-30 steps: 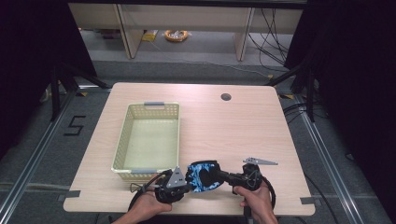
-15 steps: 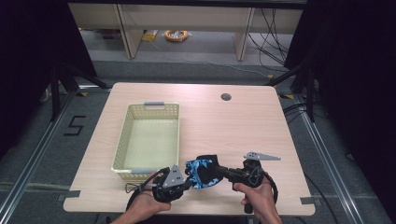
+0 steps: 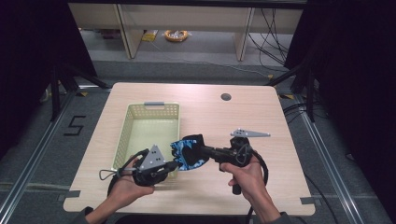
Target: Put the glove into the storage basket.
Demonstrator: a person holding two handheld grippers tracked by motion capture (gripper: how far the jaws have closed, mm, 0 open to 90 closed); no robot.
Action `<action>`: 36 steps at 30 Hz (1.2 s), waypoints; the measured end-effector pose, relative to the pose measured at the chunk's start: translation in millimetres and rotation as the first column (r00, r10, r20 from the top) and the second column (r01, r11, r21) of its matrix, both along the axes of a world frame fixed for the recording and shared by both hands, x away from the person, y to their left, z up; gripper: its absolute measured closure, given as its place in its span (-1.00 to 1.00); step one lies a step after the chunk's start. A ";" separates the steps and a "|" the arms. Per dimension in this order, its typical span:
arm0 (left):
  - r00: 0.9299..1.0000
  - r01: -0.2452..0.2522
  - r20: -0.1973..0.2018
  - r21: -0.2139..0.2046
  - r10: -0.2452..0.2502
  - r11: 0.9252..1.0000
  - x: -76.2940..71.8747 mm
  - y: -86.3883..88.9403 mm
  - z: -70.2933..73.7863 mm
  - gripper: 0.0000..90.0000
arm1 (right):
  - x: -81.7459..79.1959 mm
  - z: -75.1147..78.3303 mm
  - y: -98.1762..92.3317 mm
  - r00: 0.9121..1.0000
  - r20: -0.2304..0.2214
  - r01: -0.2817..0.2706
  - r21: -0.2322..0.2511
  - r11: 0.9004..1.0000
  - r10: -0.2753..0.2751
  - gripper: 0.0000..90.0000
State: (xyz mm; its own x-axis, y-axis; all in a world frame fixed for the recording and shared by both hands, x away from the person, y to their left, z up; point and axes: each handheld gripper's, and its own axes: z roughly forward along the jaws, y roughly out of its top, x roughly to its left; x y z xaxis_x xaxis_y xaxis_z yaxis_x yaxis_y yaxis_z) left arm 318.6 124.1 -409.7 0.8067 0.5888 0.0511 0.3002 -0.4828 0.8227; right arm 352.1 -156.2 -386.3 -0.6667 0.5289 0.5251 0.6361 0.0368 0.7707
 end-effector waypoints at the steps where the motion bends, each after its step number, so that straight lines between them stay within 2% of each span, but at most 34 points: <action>1: 1.000 -0.011 -0.001 -0.004 0.011 1.000 1.8 4.6 2.4 0.94 | 2.0 2.5 3.2 1.000 -0.007 0.000 -0.002 1.000 0.000 0.93; 2: 1.000 -0.013 -0.008 -0.008 0.013 1.000 3.9 9.6 4.7 0.93 | 6.3 4.6 7.8 1.000 0.004 -0.009 -0.005 1.000 0.009 0.93; 3: 0.999 -0.029 -0.025 -0.026 0.028 0.999 6.2 16.1 7.6 0.92 | 8.9 7.4 12.5 1.000 -0.008 -0.011 -0.001 1.000 0.011 0.93; 4: 0.999 -0.038 -0.027 -0.018 0.037 0.999 7.7 22.1 9.6 0.93 | 13.8 9.5 18.4 1.000 -0.001 -0.018 -0.008 1.000 0.018 0.93; 5: 0.999 -0.039 -0.019 -0.015 0.038 0.999 9.2 26.1 10.8 0.93 | 15.3 12.5 23.5 1.000 -0.027 -0.015 -0.006 1.000 0.015 0.93; 6: 0.998 -0.056 -0.023 -0.013 0.056 0.998 10.3 32.3 12.6 0.93 | 19.0 12.7 26.6 1.000 -0.005 -0.021 -0.007 1.000 0.021 0.93; 8: 0.997 -0.061 -0.039 -0.010 0.060 0.998 12.6 41.3 15.0 0.94 | 26.1 15.0 38.3 0.999 -0.005 -0.032 -0.010 0.999 0.032 0.93; 12: 0.995 -0.094 -0.033 0.009 0.095 0.996 16.5 60.0 17.3 0.94 | 37.5 17.1 61.3 0.999 -0.005 -0.053 -0.017 0.998 0.053 0.93; 14: 0.993 -0.115 -0.037 0.002 0.115 0.993 16.6 67.3 17.4 0.94 | 42.9 18.0 73.2 0.998 -0.008 -0.064 -0.022 0.998 0.064 0.93; 19: 0.987 -0.157 -0.040 0.029 0.158 0.987 16.1 90.5 18.4 0.92 | 55.8 18.4 98.4 0.997 -0.021 -0.079 -0.030 0.996 0.078 0.93; 22: 0.982 -0.183 -0.039 0.035 0.184 0.983 17.7 103.9 16.3 0.91 | 63.5 12.9 113.6 0.996 -0.040 -0.087 -0.038 0.995 0.086 0.93; 23: 0.979 -0.198 -0.043 0.036 0.200 0.980 18.6 108.9 14.9 0.90 | 65.6 10.7 116.4 0.995 -0.033 -0.091 -0.046 0.995 0.089 0.93; 26: 0.973 -0.220 -0.056 0.045 0.223 0.974 20.1 120.1 12.2 0.86 | 70.7 1.1 130.7 0.994 -0.072 -0.091 -0.040 0.995 0.088 0.93; 28: 0.973 -0.223 -0.048 0.051 0.226 0.973 20.0 125.6 10.4 0.86 | 72.9 -3.3 137.5 0.993 -0.080 -0.095 -0.041 0.995 0.092 0.93; 30: 0.970 -0.235 -0.059 0.037 0.237 0.971 17.9 129.1 8.7 0.84 | 74.2 -6.9 143.9 0.992 -0.089 -0.095 -0.040 0.995 0.091 0.93; 36: 0.971 -0.229 -0.066 0.035 0.231 0.973 6.9 136.3 7.5 0.71 | 76.3 -22.6 161.4 0.989 -0.120 -0.088 -0.053 0.995 0.081 0.93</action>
